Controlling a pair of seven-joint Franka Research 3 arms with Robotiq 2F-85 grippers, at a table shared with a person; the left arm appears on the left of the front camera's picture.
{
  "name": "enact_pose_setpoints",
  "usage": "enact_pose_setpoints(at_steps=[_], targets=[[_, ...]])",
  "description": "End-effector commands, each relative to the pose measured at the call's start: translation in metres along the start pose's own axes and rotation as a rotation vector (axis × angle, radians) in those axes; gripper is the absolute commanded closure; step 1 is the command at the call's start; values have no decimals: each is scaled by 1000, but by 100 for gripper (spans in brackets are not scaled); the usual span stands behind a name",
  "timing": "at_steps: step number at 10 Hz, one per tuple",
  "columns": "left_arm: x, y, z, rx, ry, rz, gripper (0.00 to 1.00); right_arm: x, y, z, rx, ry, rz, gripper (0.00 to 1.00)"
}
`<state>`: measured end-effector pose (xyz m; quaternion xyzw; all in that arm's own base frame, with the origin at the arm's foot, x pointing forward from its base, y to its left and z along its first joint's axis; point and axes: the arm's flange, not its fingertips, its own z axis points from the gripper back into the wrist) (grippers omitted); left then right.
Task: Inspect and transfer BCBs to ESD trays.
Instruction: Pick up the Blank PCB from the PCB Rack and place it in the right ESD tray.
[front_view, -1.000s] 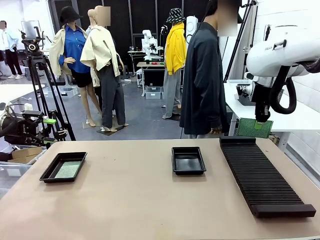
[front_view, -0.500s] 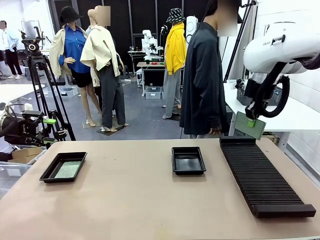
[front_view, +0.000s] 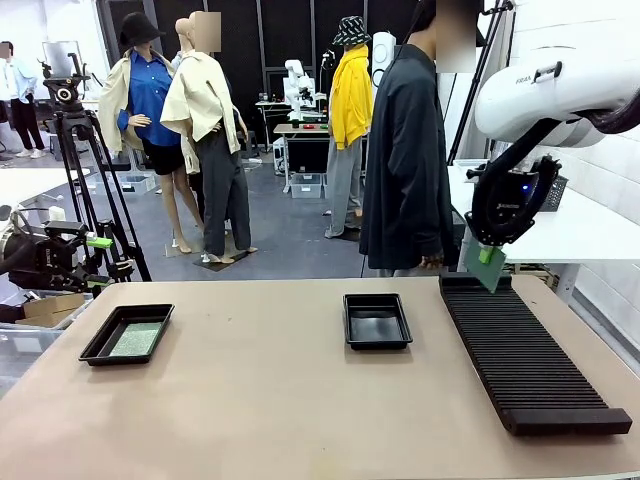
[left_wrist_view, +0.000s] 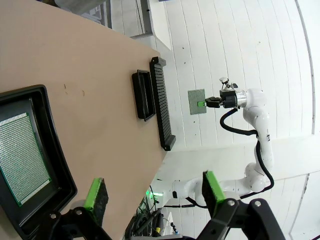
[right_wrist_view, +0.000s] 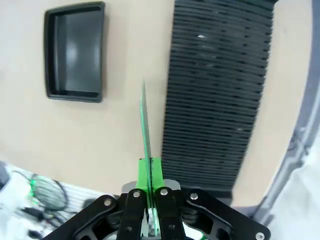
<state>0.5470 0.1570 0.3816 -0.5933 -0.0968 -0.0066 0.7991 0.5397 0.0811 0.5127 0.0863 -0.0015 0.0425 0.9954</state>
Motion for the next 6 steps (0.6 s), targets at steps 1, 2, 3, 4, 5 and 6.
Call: enact_pose_setpoints(at_steps=[1,2,3,4,5,6], targets=[[2,-2,-1,9,-7,4,0,-3,13,-6,84,-27,-88,100],[2,-2,-1,9,-7,4,0,-4,17,-12,94,-48,-100,100],[2,-2,-1,9,-7,4,0,1,20,-17,167,-87,-140,100],[2,-2,-1,9,-7,4,0,5,23,-25,220,-112,-142,100],[2,-2,-1,9,-7,4,0,9,29,-32,265,-127,-156,100],[2,-2,-1,9,-7,4,0,15,35,-41,304,-130,-149,100]])
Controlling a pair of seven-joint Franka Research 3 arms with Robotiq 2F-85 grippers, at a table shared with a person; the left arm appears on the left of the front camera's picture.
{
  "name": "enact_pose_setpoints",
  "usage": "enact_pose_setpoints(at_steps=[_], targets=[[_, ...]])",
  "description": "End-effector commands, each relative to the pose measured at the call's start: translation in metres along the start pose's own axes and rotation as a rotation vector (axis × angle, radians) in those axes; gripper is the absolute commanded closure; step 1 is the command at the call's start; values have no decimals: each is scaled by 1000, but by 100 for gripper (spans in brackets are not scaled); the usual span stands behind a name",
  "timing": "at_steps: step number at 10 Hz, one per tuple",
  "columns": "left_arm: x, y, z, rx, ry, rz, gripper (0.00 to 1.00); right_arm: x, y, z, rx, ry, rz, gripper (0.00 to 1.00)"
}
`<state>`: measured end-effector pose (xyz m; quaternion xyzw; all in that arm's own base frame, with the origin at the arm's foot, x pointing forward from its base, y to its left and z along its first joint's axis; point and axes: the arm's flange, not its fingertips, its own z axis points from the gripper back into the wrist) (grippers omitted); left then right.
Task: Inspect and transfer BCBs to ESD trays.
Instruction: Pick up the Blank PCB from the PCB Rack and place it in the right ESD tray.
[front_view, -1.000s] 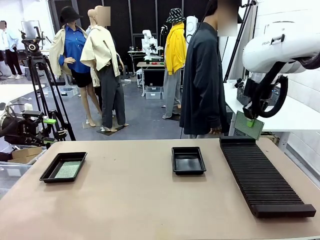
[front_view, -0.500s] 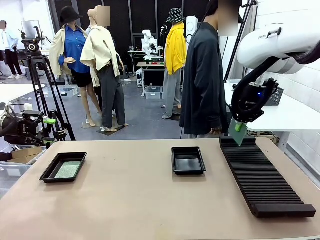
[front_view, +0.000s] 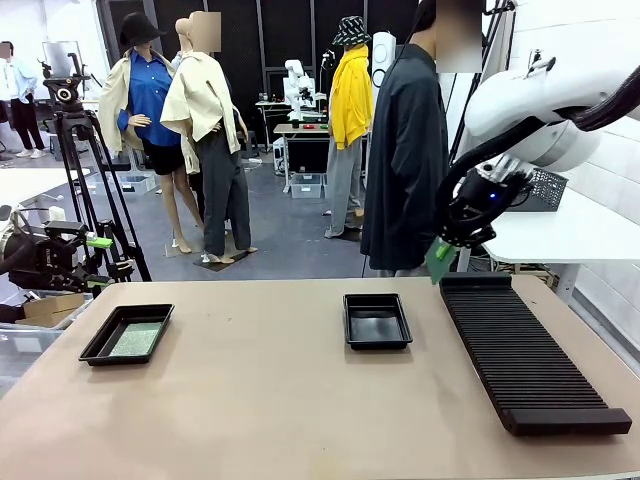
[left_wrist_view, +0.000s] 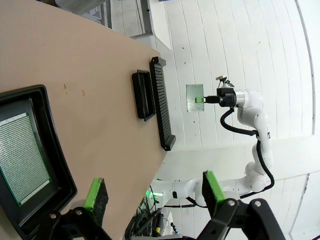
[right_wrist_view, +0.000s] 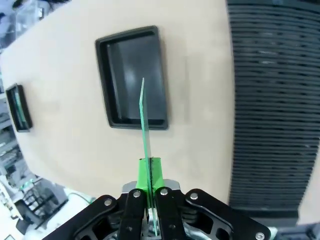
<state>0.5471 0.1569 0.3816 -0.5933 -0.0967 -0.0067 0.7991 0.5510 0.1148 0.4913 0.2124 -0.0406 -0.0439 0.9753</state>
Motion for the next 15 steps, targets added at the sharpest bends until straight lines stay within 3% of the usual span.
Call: enact_pose_setpoints(at_steps=[1,9,15], targets=[[2,-2,-1,9,-7,4,0,1,9,-28,67,-4,21,100],[2,-2,-1,9,-7,4,0,34,51,-104,69,70,86,100],[2,-2,-1,9,-7,4,0,41,47,-160,48,85,72,100]])
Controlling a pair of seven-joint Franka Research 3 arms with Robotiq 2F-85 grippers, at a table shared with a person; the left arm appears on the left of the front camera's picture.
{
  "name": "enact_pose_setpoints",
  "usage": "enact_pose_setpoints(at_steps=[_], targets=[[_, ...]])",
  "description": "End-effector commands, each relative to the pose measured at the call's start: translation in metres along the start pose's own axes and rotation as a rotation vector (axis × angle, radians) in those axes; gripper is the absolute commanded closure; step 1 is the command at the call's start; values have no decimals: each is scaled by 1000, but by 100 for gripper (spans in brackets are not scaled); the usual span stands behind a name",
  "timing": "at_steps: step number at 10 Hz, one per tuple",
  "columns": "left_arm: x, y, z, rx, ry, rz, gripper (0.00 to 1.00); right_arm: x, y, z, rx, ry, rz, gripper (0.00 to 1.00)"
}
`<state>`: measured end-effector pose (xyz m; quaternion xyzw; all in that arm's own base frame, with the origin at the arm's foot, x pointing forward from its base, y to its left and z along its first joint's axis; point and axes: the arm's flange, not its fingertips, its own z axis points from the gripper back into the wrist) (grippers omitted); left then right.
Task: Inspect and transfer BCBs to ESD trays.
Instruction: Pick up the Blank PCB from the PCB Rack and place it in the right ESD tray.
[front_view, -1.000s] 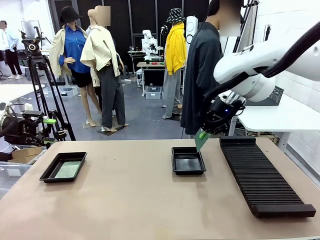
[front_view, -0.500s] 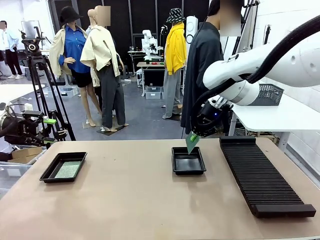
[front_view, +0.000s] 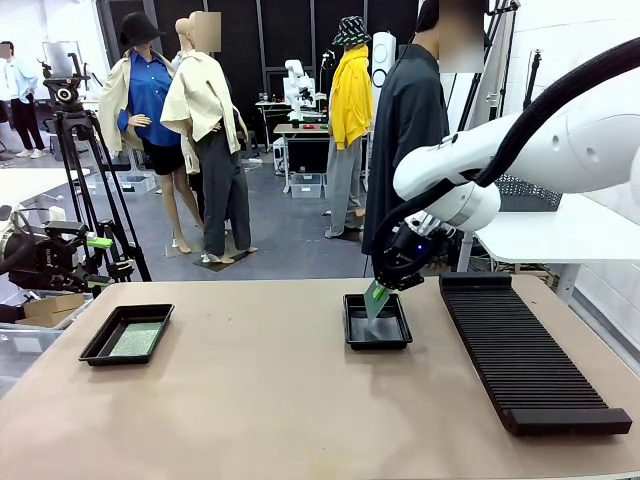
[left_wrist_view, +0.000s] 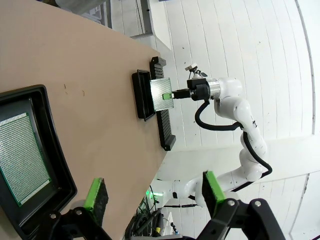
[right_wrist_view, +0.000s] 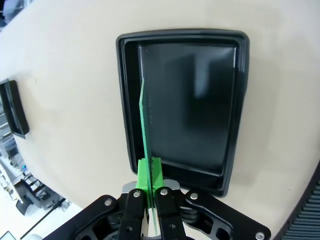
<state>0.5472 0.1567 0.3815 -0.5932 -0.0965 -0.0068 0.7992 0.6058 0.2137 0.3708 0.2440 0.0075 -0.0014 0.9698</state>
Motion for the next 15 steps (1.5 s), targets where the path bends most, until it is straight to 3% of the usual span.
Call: enact_pose_setpoints(at_steps=[1,8,11,15], targets=[[1,-2,0,9,-7,4,0,6,3,-8,-15,-44,21,100],[1,-2,0,9,-7,4,0,13,2,-28,53,-41,50,100],[1,-2,0,9,-7,4,0,10,-12,-26,142,-42,47,100],[1,-2,0,9,-7,4,0,10,-24,-31,167,-27,36,100]])
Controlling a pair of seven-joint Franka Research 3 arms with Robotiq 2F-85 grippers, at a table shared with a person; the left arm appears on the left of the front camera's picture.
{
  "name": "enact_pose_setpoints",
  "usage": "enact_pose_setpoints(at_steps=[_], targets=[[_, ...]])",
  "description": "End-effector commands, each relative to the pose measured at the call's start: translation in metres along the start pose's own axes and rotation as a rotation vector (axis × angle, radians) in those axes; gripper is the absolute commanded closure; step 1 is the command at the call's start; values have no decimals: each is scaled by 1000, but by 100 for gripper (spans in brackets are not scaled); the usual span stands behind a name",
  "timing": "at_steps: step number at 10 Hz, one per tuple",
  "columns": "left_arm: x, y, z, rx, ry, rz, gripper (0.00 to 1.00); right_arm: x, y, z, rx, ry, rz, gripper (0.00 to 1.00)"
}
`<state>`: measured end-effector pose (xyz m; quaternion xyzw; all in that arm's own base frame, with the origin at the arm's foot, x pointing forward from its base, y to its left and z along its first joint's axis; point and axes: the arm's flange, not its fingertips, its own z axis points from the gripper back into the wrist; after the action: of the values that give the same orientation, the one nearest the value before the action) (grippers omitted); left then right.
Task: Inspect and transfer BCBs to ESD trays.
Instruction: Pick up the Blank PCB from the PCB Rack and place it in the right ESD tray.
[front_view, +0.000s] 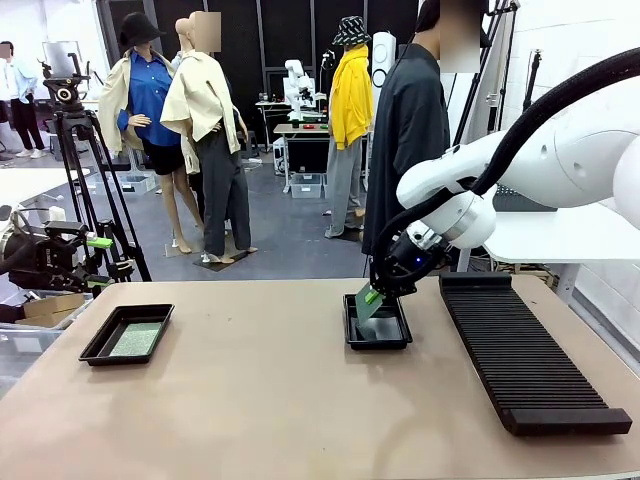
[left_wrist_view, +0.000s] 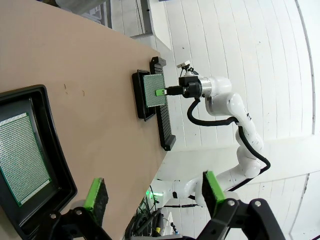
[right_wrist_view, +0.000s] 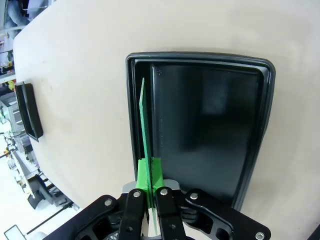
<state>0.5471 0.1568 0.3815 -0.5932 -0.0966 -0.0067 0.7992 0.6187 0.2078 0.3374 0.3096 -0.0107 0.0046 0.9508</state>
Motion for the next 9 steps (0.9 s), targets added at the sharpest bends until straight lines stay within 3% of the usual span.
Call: enact_pose_setpoints(at_steps=[1,6,9], targets=[[1,-2,-1,8,-7,4,0,-4,-4,-4,30,8,17,100],[1,-2,-1,8,-7,4,0,2,-14,-20,12,49,-6,73],[1,-2,-1,8,-7,4,0,-2,-9,-8,-41,26,6,57]])
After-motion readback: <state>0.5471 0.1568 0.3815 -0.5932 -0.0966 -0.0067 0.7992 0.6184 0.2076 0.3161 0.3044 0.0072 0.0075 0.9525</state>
